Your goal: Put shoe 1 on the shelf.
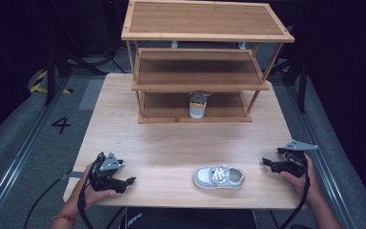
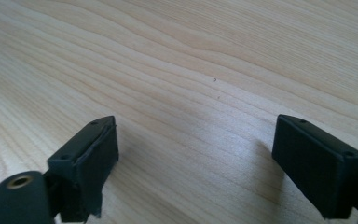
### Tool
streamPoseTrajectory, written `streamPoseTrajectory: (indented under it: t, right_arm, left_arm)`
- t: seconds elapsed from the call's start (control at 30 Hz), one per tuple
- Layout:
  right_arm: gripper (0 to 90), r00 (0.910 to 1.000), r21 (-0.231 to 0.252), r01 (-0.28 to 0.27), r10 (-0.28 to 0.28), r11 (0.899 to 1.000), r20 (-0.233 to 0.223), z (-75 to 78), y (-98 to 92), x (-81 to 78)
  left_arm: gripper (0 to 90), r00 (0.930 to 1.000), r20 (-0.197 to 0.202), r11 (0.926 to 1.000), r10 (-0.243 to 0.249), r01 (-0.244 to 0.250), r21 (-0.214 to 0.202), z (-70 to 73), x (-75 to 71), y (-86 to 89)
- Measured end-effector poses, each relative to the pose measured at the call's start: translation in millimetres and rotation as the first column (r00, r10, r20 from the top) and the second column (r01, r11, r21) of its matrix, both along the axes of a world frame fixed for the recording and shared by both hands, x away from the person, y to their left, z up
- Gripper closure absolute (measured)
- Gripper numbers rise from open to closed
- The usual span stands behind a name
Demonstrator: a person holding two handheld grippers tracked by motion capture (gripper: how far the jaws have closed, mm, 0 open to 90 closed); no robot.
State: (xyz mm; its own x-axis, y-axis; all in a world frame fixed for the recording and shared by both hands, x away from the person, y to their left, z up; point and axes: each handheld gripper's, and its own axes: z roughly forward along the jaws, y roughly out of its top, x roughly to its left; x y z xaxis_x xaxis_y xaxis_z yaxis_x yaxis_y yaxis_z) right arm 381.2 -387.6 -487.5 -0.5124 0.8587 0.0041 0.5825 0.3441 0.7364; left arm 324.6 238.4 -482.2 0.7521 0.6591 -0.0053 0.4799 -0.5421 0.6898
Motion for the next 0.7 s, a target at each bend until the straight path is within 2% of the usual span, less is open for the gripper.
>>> streamPoseTrajectory:
  t: [0.07,0.13,0.2,0.3,0.37,0.47,0.6,0.63,0.7]
  right_arm:
    - [16.2,1.0,-0.001,-0.008,0.008,1.0,0.004,0.1,0.2,-0.9]
    - [18.9,0.9987,-0.01,-0.049,0.049,0.999,0.012,1.1,1.8,-3.9]
    - [21.2,0.9968,-0.014,-0.08,0.08,0.997,-0.001,2.7,4.0,-7.5]
    - [23.5,0.9867,-0.032,-0.162,0.162,0.986,-0.006,6.4,12.5,-16.5]
    - [24.5,0.975,-0.046,-0.221,0.222,0.974,0.008,10.7,19.2,-23.2]
    - [25.5,0.9538,-0.035,-0.299,0.3,0.954,0.019,19.3,29.5,-32.8]
    - [26.5,0.9206,-0.029,-0.39,0.39,0.921,0.017,30.8,44.2,-45.7]
    - [26.5,0.9044,-0.026,-0.426,0.426,0.905,0.021,33.9,49.8,-50.0]
    - [26.5,0.8925,-0.03,-0.45,0.451,0.892,0.014,35.6,57.3,-54.1]
  left_arm:
    - [17.2,1.0,0.0,1.0,0.004,-0.004,-0.001,-0.1,0.0,-0.4]
    - [17.2,1.0,0.001,1.0,0.006,-0.006,0.003,0.1,-0.1,-0.4]
    - [17.2,1.0,0.004,1.0,0.004,-0.004,0.006,0.2,0.0,-0.3]
    - [17.1,1.0,0.004,1.0,0.004,-0.004,0.006,0.2,0.0,-0.3]
    - [17.2,1.0,0.0,1.0,0.008,-0.008,0.001,0.0,-0.3,-0.6]
    - [17.1,1.0,0.004,1.0,0.004,-0.004,0.006,0.2,0.0,-0.3]
    - [17.1,1.0,0.004,1.0,0.005,-0.005,0.006,0.2,-0.1,-0.3]
    - [17.1,1.0,0.004,1.0,0.005,-0.005,0.006,0.1,-0.1,-0.4]
    - [17.1,1.0,0.004,1.0,0.005,-0.005,0.006,0.2,-0.1,-0.3]
